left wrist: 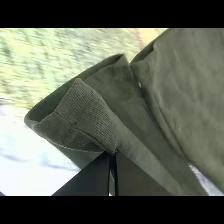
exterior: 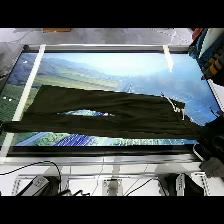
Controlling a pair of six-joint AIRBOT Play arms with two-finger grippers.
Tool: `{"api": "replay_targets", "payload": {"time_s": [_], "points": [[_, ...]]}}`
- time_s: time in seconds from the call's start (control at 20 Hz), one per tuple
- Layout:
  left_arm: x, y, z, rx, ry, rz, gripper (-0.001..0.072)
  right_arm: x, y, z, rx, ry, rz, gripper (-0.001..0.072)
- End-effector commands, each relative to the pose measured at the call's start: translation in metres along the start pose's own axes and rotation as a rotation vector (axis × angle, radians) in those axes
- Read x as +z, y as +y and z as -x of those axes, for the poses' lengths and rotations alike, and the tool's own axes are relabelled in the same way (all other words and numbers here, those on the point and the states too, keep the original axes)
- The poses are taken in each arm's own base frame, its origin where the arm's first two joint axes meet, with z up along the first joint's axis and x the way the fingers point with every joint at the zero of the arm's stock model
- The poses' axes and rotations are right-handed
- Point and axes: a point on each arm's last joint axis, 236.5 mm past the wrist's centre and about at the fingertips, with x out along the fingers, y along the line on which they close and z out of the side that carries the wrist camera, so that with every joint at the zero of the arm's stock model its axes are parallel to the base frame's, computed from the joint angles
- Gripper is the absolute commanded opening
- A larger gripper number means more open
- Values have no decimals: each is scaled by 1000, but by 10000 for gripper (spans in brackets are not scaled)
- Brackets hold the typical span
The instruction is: Fold the clothes and pants, and hang the long-sleeved shirts on hangers.
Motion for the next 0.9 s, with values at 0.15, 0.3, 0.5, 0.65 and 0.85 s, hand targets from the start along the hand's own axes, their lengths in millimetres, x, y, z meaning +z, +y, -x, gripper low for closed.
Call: {"api": "replay_targets", "payload": {"time_s": [0.15, 0.3, 0.5, 0.65, 0.85], "points": [[43, -66, -27, -35, -149, -113, 15, 49, 20, 13, 90, -209, -124, 31], [53, -120, -62, -92, -167, -141, 14, 76, 36, 1, 183, -258, -196, 31], [44, -171, -126, -157, -87, -89, 15, 114, 64, -45, 266, -270, -269, 31], [38, -202, -162, -192, -54, -108, 15, 148, 92, -91, 289, -272, -318, 31], [44, -210, -195, -178, -113, -29, 17, 185, 125, -157, 317, -256, -446, 32]]}}
